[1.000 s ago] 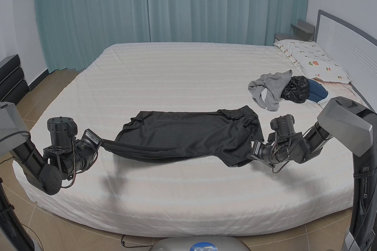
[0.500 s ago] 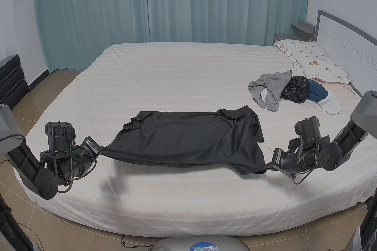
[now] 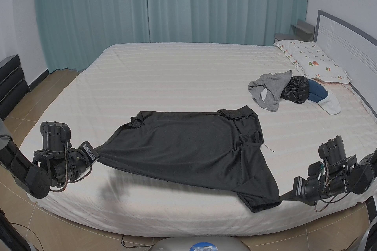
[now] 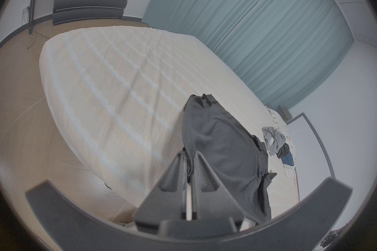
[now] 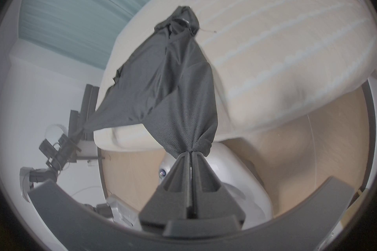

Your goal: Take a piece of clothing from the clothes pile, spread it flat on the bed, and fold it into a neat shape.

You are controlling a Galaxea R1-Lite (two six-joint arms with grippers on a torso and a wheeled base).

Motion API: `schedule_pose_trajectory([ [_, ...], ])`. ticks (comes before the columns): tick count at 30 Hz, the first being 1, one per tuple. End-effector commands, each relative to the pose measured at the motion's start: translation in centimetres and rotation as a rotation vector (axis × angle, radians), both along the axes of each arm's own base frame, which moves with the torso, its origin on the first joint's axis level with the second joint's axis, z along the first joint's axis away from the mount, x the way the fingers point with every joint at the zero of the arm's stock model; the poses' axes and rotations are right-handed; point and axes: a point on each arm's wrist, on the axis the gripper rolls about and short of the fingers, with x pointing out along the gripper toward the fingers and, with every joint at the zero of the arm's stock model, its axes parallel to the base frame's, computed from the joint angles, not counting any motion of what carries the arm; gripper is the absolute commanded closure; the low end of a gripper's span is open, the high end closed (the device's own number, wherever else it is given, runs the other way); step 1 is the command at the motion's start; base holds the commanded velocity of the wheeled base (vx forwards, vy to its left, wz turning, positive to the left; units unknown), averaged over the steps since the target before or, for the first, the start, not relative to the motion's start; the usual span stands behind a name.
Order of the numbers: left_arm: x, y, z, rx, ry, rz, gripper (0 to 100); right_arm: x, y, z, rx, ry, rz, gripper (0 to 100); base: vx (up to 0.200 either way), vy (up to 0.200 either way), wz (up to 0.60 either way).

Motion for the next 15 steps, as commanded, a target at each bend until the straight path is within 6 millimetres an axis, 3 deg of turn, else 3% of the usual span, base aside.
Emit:
schedule_pose_trajectory([
  [1,-0.3,-0.1,0.1,0.019,0.017,-0.016,100,-1.6,0.1,0.2,-0.032,0.016,0.069,100,0.000,0.000,0.00],
  [4,-0.3,-0.1,0.1,0.018,0.020,-0.019,100,-1.3,0.2,-0.6,-0.042,0.043,0.096,100,0.000,0.000,0.00],
  [5,-0.3,-0.1,0.1,0.019,0.020,-0.018,100,-1.1,0.3,-1.0,-0.048,0.059,0.103,0,0.000,0.000,0.00],
  [15,-0.3,-0.1,0.1,0.019,0.022,-0.019,100,1.6,0.0,-1.8,-0.048,0.017,0.073,0,0.000,0.000,0.00],
])
